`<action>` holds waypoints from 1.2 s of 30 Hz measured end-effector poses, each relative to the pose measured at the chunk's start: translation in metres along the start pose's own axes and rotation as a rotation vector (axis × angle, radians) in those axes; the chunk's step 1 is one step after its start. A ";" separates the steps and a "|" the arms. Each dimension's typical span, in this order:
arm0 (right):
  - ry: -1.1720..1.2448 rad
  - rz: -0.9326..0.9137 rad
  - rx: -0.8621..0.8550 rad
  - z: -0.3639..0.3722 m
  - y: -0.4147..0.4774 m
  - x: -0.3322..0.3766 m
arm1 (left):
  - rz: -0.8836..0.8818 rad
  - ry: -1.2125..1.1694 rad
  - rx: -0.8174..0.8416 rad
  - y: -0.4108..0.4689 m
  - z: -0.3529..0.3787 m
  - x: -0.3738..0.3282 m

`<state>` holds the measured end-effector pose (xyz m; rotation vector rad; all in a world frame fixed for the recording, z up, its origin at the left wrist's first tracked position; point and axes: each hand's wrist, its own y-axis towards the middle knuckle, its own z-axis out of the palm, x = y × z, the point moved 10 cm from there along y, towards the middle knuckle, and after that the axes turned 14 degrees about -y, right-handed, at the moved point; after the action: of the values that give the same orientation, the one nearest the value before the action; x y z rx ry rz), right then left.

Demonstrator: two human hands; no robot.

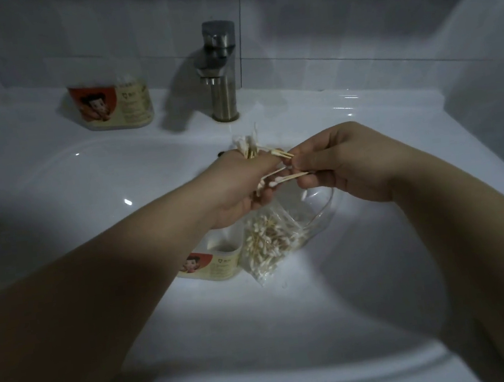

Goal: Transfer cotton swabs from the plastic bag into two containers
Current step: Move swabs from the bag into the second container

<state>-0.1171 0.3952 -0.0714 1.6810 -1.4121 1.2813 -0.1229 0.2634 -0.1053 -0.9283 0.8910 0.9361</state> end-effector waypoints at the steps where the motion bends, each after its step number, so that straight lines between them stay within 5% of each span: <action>1: -0.002 0.008 -0.012 -0.002 0.001 -0.001 | 0.005 -0.025 -0.013 0.002 -0.002 0.000; 15: 0.051 -0.024 -0.273 -0.028 -0.002 0.004 | 0.039 0.061 -0.099 0.006 -0.015 -0.002; 23: -0.355 -0.038 -0.268 -0.019 -0.004 0.010 | 0.206 0.222 0.020 0.000 -0.001 -0.011; 36: -0.504 -0.023 -0.448 -0.034 -0.002 0.010 | 0.224 0.272 0.094 0.000 0.005 -0.010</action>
<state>-0.1252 0.4218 -0.0493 1.7497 -1.7929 0.4754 -0.1255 0.2659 -0.0946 -0.9001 1.2808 0.9628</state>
